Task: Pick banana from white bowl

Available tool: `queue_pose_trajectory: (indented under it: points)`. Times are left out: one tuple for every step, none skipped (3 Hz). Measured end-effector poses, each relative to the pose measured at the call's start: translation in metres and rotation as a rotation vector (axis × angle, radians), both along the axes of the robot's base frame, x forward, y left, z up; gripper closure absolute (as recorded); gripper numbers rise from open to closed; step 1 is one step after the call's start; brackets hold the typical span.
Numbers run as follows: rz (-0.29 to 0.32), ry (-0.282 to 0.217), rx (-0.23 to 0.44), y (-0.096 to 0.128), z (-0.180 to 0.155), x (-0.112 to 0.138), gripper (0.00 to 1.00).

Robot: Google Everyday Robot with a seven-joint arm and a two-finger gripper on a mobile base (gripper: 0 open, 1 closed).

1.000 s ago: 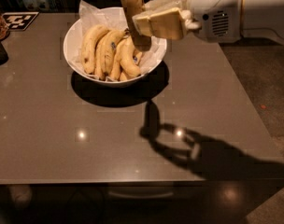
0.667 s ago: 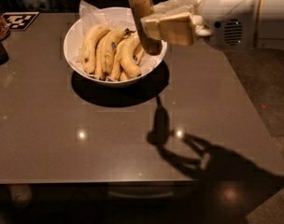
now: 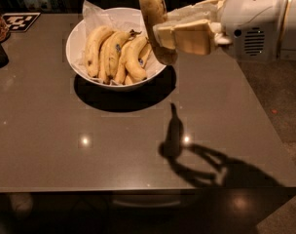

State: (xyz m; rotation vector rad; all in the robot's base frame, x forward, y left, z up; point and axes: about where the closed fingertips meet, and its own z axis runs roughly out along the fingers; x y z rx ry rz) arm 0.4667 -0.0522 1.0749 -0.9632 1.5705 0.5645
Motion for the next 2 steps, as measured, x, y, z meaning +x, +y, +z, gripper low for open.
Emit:
queue_pose_trajectory:
  points:
    - [-0.021, 0.008, -0.010, -0.002, 0.000, -0.003, 1.00]
    - [-0.051, 0.019, -0.024, -0.013, -0.004, -0.009, 1.00]
